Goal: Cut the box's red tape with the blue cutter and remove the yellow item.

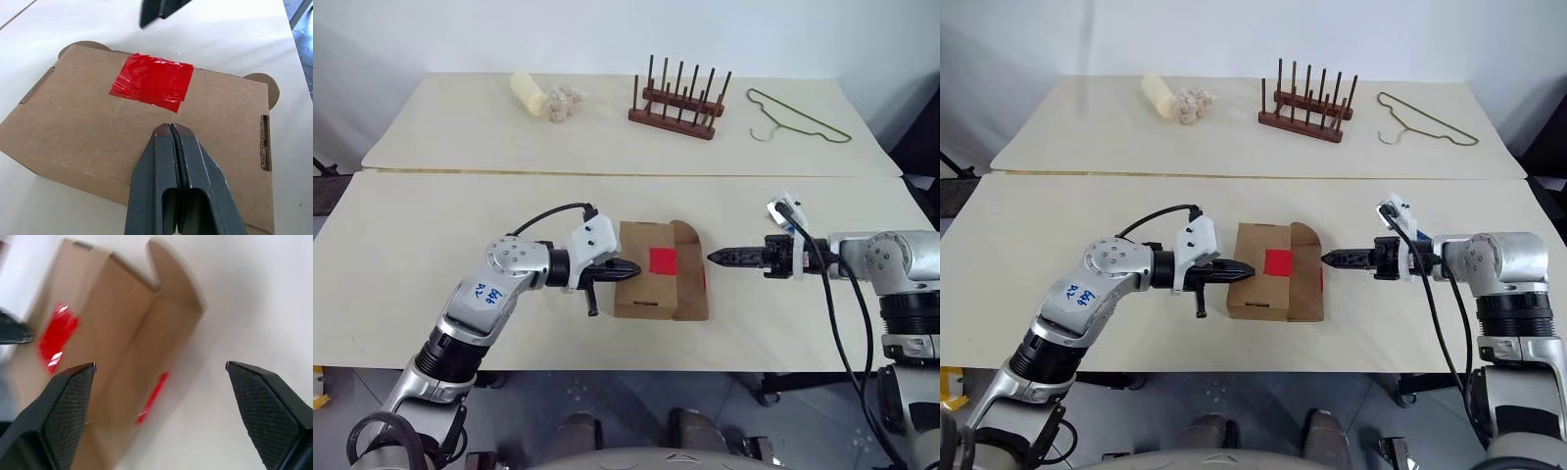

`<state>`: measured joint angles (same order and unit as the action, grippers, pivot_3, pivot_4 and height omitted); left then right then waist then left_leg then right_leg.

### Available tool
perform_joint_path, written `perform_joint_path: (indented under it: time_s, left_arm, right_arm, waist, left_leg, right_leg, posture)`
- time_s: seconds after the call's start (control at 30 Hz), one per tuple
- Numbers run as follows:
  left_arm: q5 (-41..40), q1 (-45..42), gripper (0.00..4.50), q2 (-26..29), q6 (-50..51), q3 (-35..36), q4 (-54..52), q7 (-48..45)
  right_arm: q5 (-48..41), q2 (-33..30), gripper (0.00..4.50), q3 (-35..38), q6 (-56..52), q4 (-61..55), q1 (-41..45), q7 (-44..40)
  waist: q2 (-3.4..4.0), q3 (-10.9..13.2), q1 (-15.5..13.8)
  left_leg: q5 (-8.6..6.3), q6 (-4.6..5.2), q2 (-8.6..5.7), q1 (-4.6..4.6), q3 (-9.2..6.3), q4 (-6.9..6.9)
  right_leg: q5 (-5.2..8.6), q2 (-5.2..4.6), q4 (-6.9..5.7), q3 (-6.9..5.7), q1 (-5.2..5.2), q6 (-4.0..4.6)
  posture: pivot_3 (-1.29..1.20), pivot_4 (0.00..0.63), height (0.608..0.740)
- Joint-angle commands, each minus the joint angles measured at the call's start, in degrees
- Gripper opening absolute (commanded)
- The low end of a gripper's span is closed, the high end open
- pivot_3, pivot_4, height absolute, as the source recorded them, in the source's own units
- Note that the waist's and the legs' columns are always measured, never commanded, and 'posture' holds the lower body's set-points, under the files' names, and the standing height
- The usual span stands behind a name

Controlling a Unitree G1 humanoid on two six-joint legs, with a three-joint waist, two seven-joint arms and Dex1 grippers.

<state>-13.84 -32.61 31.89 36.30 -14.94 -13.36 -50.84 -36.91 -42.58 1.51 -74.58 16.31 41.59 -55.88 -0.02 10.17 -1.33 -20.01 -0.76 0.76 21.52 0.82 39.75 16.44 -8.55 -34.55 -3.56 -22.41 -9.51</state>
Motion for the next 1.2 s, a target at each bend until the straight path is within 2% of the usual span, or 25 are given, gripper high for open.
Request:
perform_joint_path:
  time_s: [0.03,0.37,0.6,0.9,1.07,1.2]
  left_arm:
    - [1.11,1.9,0.0,0.34,1.29,-2.01,0.75,0.14]
    - [1.2,2.56,0.0,0.71,1.43,-1.71,-0.01,0.31]
    - [0.88,3.32,0.0,1.16,2.33,-1.69,-1.45,0.53]
    - [0.75,3.37,0.0,1.72,2.85,-1.42,-1.86,0.49]
    - [0.62,3.61,0.0,2.28,3.29,-1.15,-2.39,0.35]
    - [0.43,3.58,0.0,2.67,3.57,-0.91,-2.61,0.37]
  right_arm:
    - [-0.48,-0.15,4.45,-3.2,-0.48,2.75,0.1,-4.64]
    - [1.01,4.5,4.45,-8.61,-0.36,8.75,1.82,-10.12]
    - [2.8,8.32,2.1,-7.97,0.53,13.1,2.4,-8.51]
    - [6.04,11.92,2.1,-10.55,1.61,17.63,3.27,-7.24]
    - [8.71,14.16,2.1,-12.49,4.04,20.41,4.04,-7.37]
    - [9.38,15.34,1.18,-13.17,4.28,21.5,5.03,-8.4]
  waist:
    - [0.0,0.0,0.06]
    - [0.0,-0.01,0.35]
    - [0.0,-0.01,0.69]
    - [-0.07,-0.11,1.59]
    - [-0.38,-0.59,2.11]
    - [-0.69,-0.95,2.91]
  left_leg:
    - [0.0,0.0,0.0,0.0,0.0,-0.01]
    - [0.02,-0.03,0.03,-0.08,0.03,-0.1]
    - [0.03,-0.05,0.02,-0.1,0.04,-0.14]
    - [0.04,-0.07,0.04,-0.25,0.04,-0.16]
    - [0.09,-0.16,0.09,-0.39,0.05,-0.3]
    - [0.11,-0.2,0.09,-0.47,0.03,-0.37]
  right_leg:
    - [0.0,0.0,0.01,0.0,0.0,0.0]
    - [0.0,0.02,-0.01,0.0,0.0,0.0]
    - [0.0,0.02,0.01,0.0,0.0,0.0]
    - [0.0,0.02,0.0,0.01,0.11,0.0]
    - [0.03,0.06,-0.02,0.02,0.13,0.05]
    - [0.04,0.06,-0.02,0.02,0.18,0.07]
  posture:
    - [0.0,0.15,0.74]
    - [0.0,0.15,0.74]
    - [0.0,0.15,0.74]
    - [0.0,0.15,0.74]
    - [0.0,0.15,0.74]
    - [0.0,0.15,0.74]
